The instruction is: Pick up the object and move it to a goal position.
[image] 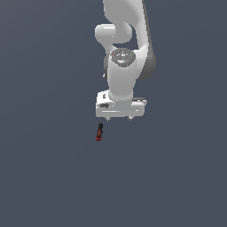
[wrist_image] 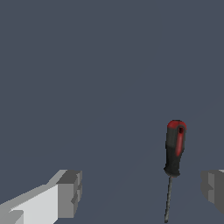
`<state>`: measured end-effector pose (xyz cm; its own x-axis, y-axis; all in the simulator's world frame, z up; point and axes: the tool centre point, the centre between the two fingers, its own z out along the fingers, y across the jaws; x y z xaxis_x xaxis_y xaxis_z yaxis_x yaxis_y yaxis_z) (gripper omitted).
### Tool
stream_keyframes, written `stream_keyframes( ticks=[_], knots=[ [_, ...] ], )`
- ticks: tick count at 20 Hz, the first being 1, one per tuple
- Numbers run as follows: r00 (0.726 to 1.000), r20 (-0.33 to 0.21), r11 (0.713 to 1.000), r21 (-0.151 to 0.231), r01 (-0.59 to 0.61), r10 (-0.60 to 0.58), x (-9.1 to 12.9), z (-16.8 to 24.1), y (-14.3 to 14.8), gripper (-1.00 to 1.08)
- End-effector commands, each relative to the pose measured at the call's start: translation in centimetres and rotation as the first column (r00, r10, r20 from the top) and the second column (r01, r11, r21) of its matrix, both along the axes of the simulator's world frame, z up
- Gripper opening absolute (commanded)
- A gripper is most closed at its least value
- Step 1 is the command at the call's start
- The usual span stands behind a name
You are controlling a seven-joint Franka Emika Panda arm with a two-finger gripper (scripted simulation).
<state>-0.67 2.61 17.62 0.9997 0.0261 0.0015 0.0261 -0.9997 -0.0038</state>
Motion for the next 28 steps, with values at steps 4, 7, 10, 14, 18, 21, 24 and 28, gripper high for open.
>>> stream_keyframes(
  ticks=[4,7,10,14,18,21,24,28],
  knots=[
    [1.000,0.000,1.000,0.003,0.001,-0.001,0.0,0.2,0.1,1.00],
    [1.000,0.001,1.000,0.012,0.002,-0.002,-0.1,0.7,0.2,1.00],
    [1.000,0.002,1.000,0.017,0.002,-0.002,-0.1,1.1,0.5,1.00],
    [1.000,0.002,1.000,0.017,0.002,-0.002,-0.1,1.1,0.4,1.00],
    [1.000,0.002,1.000,0.016,0.007,-0.007,-0.4,0.2,-0.3,1.00],
    [1.000,0.002,1.000,0.016,0.012,-0.013,-0.8,-1.1,-1.4,1.00],
    [1.000,0.001,1.000,0.014,0.020,-0.020,-1.5,-2.7,-2.8,1.00],
    [0.999,0.001,0.999,0.010,0.035,-0.035,-3.0,-5.4,-5.2,1.00]
  ],
)
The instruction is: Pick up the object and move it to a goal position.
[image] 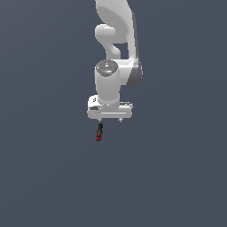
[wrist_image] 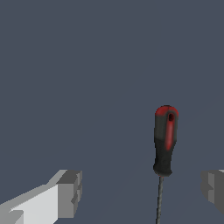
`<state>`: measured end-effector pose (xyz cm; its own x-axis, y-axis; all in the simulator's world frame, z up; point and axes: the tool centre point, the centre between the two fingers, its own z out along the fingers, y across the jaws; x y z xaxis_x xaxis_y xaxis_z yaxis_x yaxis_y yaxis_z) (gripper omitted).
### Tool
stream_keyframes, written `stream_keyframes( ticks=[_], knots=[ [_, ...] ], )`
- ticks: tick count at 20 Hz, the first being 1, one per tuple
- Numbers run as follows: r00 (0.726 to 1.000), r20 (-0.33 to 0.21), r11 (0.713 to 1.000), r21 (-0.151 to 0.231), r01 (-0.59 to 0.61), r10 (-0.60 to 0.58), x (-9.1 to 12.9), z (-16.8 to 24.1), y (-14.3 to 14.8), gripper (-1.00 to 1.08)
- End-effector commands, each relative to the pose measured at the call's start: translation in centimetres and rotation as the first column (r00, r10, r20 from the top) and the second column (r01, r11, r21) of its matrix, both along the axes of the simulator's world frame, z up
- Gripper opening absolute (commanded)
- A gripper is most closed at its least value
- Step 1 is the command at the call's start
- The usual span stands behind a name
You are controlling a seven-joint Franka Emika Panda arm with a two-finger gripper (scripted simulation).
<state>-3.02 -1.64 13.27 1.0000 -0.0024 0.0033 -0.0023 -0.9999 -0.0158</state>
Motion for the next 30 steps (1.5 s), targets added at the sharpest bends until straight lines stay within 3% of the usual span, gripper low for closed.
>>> stream_keyframes(
  ticks=[1,12,21,30],
  knots=[
    [1.000,-0.001,1.000,-0.003,0.010,-0.010,-1.1,-1.8,-1.6,1.00],
    [0.999,-0.003,0.999,-0.015,0.037,-0.037,-4.7,-6.4,-5.9,1.00],
    [0.999,-0.004,0.999,-0.015,0.039,-0.039,-4.9,-7.2,-6.1,1.00],
    [0.999,-0.004,0.999,-0.016,0.039,-0.039,-5.1,-10.9,-6.2,1.00]
  ],
)
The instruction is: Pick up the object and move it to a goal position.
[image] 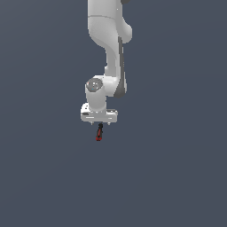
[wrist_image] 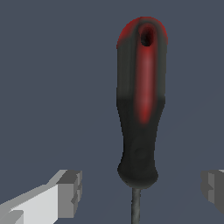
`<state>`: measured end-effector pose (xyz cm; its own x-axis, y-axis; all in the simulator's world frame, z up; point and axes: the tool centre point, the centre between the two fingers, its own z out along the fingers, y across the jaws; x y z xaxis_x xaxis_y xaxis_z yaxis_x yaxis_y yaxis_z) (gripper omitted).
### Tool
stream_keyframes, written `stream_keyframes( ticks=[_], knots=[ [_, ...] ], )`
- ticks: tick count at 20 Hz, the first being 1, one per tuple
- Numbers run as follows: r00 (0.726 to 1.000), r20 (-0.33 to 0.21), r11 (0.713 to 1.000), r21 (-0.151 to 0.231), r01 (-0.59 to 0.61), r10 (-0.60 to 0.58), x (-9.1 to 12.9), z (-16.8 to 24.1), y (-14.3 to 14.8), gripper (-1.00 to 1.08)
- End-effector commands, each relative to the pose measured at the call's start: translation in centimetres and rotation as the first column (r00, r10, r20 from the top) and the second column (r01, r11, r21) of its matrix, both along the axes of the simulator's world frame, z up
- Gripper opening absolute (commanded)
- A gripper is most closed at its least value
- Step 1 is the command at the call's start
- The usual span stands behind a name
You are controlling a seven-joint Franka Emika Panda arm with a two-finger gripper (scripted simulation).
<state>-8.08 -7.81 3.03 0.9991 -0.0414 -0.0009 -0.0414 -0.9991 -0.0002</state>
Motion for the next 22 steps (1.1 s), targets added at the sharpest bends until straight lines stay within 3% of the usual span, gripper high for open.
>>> stream_keyframes(
  ticks=[1,6,7,22],
  knots=[
    [1.000,0.001,1.000,0.000,0.000,0.000,0.00,-0.92,-0.02,1.00],
    [1.000,0.001,1.000,0.000,0.000,0.000,0.05,-1.57,-0.04,1.00],
    [1.000,0.001,1.000,0.000,0.000,0.000,0.05,-1.57,-0.04,-1.00],
    [1.000,0.001,1.000,0.000,0.000,0.000,0.07,-0.88,0.02,-1.00]
  ],
)
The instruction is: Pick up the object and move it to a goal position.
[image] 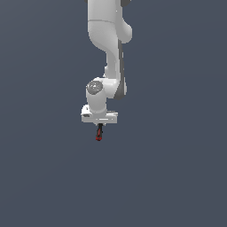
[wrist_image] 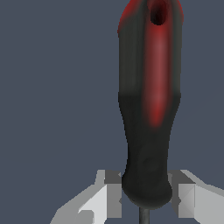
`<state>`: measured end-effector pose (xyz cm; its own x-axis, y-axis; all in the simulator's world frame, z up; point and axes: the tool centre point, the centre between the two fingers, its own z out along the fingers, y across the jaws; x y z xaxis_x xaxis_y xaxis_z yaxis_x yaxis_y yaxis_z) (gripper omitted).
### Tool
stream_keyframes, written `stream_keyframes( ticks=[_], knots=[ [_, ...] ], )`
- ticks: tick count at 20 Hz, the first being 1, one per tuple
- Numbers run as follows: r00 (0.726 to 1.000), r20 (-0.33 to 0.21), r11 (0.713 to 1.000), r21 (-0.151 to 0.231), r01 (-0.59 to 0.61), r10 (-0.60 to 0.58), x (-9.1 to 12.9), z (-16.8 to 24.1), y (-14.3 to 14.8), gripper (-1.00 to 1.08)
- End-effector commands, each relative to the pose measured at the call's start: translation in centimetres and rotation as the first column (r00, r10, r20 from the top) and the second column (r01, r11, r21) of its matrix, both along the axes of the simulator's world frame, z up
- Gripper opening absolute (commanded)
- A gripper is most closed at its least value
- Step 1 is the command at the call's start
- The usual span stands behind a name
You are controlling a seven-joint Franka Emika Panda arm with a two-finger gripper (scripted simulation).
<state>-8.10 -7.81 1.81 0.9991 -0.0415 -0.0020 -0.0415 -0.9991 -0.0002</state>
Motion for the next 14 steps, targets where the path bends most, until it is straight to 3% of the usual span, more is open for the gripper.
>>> stream_keyframes(
  ticks=[1,14],
  knots=[
    [1.000,0.002,1.000,0.000,0.000,0.000,0.1,0.6,0.0,-1.00],
    [1.000,0.002,1.000,0.000,0.000,0.000,0.9,9.4,0.8,-1.00]
  ],
)
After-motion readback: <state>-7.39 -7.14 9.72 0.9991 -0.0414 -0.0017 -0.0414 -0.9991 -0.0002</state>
